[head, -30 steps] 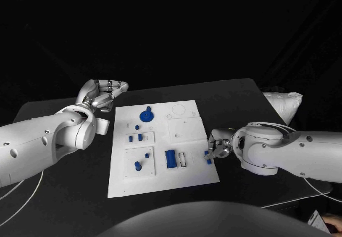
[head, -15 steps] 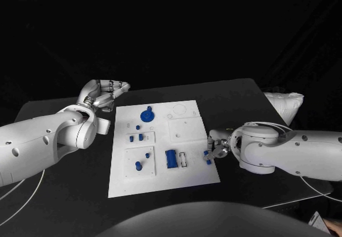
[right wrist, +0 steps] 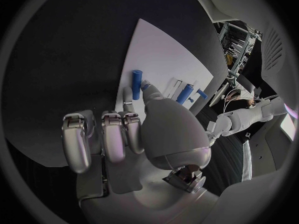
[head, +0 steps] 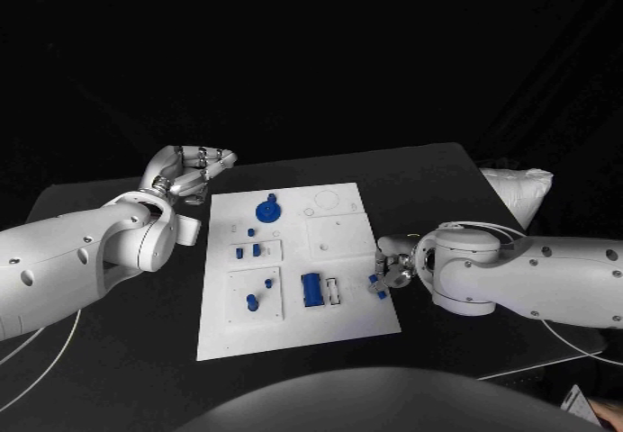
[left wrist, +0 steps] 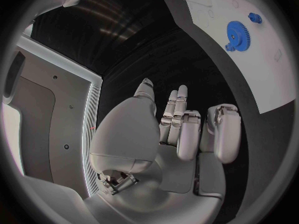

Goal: Assemble the parts on the task board

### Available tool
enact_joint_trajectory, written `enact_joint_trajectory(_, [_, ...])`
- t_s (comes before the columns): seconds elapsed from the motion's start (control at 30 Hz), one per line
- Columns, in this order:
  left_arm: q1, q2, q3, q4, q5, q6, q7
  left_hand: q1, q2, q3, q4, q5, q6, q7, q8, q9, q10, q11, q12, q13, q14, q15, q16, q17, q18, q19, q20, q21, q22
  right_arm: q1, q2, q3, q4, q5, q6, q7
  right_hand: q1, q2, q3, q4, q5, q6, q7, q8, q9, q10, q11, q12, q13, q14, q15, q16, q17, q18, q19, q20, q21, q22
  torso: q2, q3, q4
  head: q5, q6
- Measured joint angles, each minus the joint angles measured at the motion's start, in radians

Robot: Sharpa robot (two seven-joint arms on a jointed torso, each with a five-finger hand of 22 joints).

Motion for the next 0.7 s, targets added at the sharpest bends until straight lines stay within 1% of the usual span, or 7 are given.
enact_joint_trajectory(0.13, [0.0, 0.0, 0.0, 0.0, 0.0, 0.001, 0.0, 0.0, 0.0, 0.0, 0.0, 0.0, 0.0, 0.0, 0.0, 0.0, 0.0, 0.0, 0.0, 0.0, 0.0, 0.0, 0.0, 0.0, 0.0, 0.0, 0.0, 0.0, 0.0, 0.0, 0.003, 0.0, -0.001, -0.005, 0.006, 0.0, 0.009, -0.009, 0.012, -0.012, -0.005, -0.003, 0.004, 0.0, 0.023, 0.0, 0.0, 0.0, 0.0, 0.0, 0.0, 0.0, 0.0, 0.0, 0.0, 0.0, 0.0, 0.0, 0.0, 0.0, -0.0003, -0.001, 0.0])
enact_joint_trajectory(0.27, [0.0, -0.001, 0.0, 0.0, 0.0, 0.001, -0.001, 0.0, 0.0, 0.0, 0.0, 0.0, 0.0, 0.0, 0.0, 0.0, 0.0, 0.0, 0.0, 0.0, 0.0, 0.0, 0.0, 0.0, 0.0, 0.0, 0.0, 0.0, 0.0, -0.001, 0.006, 0.0, 0.0, -0.007, 0.011, 0.001, 0.036, -0.011, 0.04, -0.04, -0.005, -0.026, 0.022, -0.006, 0.104, 0.0, 0.011, 0.0, 0.0, 0.0, 0.011, 0.0, 0.0, 0.0, 0.002, 0.009, 0.0, 0.0, 0.0, 0.0, -0.0003, -0.002, 0.0])
enact_joint_trajectory(0.37, [0.0, -0.001, 0.0, 0.0, -0.001, 0.002, -0.001, 0.0, 0.0, 0.0, 0.0, 0.0, 0.0, 0.0, 0.0, 0.0, 0.0, 0.0, 0.0, 0.0, 0.0, 0.0, 0.0, 0.0, 0.0, 0.0, 0.0, 0.0, 0.0, -0.001, 0.007, 0.0, 0.001, -0.008, 0.015, 0.002, 0.054, -0.006, 0.071, -0.06, 0.005, -0.031, 0.023, -0.006, 0.116, 0.0, 0.011, 0.0, 0.0, 0.0, 0.018, 0.0, 0.0, 0.0, -0.002, 0.013, 0.0, 0.0, 0.0, 0.0001, -0.0005, -0.002, 0.0])
enact_joint_trajectory(0.5, [0.0, -0.001, 0.0, 0.0, -0.002, 0.004, -0.002, 0.0, 0.0, 0.0, 0.0, 0.0, 0.0, 0.0, 0.0, 0.0, 0.0, 0.0, 0.0, 0.0, 0.0, 0.0, 0.0, 0.0, 0.0, 0.0, 0.0, 0.0, 0.0, 0.0, 0.008, 0.002, 0.003, -0.008, 0.017, 0.004, 0.066, -0.002, 0.126, -0.087, 0.035, 0.02, 0.02, -0.087, 0.136, 0.0, 0.011, 0.0, 0.0, 0.004, 0.022, 0.0, 0.0, 0.0, -0.002, 0.02, 0.0, 0.0, 0.0, 0.0004, -0.0006, -0.002, 0.0])
enact_joint_trajectory(0.53, [0.0, -0.001, 0.0, 0.0, -0.002, 0.004, -0.002, 0.0, 0.0, 0.0, 0.0, 0.0, 0.0, 0.0, 0.0, 0.0, 0.0, 0.0, 0.0, 0.0, 0.0, 0.0, 0.0, 0.0, 0.0, 0.0, 0.0, 0.0, 0.0, 0.0, 0.008, 0.001, 0.003, -0.008, 0.017, 0.004, 0.067, -0.001, 0.135, -0.09, 0.039, 0.028, 0.019, -0.138, 0.226, 0.0, 0.011, 0.0, 0.0, 0.004, 0.022, 0.0, 0.0, 0.0, -0.002, 0.02, 0.0, 0.0, 0.0, 0.0004, -0.0006, -0.002, 0.0])
enact_joint_trajectory(0.57, [0.0, -0.001, 0.0, 0.0, -0.002, 0.005, -0.002, 0.0, 0.0, 0.0, 0.0, 0.0, 0.0, 0.0, 0.0, 0.0, 0.0, 0.0, 0.0, 0.0, 0.0, 0.0, 0.0, 0.0, 0.0, 0.0, 0.0, 0.0, 0.0, 0.0, 0.008, 0.001, 0.004, -0.008, 0.017, 0.004, 0.067, -0.001, 0.146, -0.093, 0.045, 0.041, 0.017, -0.172, 0.249, 0.0, 0.011, 0.0, 0.0, 0.004, 0.022, 0.0, 0.0, 0.0, -0.002, 0.02, 0.0, 0.0, 0.0, 0.0004, -0.0006, -0.002, 0.0])
enact_joint_trajectory(0.7, [0.0, -0.001, 0.0, 0.0, -0.004, 0.007, -0.003, 0.0, 0.0, 0.0, 0.0, 0.0, 0.0, 0.0, 0.0, 0.0, 0.0, 0.0, 0.0, 0.0, 0.0, 0.0, 0.0, 0.0, 0.0, 0.0, 0.0, 0.0, 0.0, 0.0, 0.008, 0.002, 0.004, -0.007, 0.015, 0.005, 0.067, -0.001, 0.169, -0.095, 0.061, 0.07, 0.013, -0.215, 0.255, -0.001, 0.01, 0.0, 0.0, 0.004, 0.022, 0.0, 0.0, 0.0, -0.002, 0.02, 0.0, 0.0, 0.0, 0.0004, -0.0007, -0.001, 0.0])
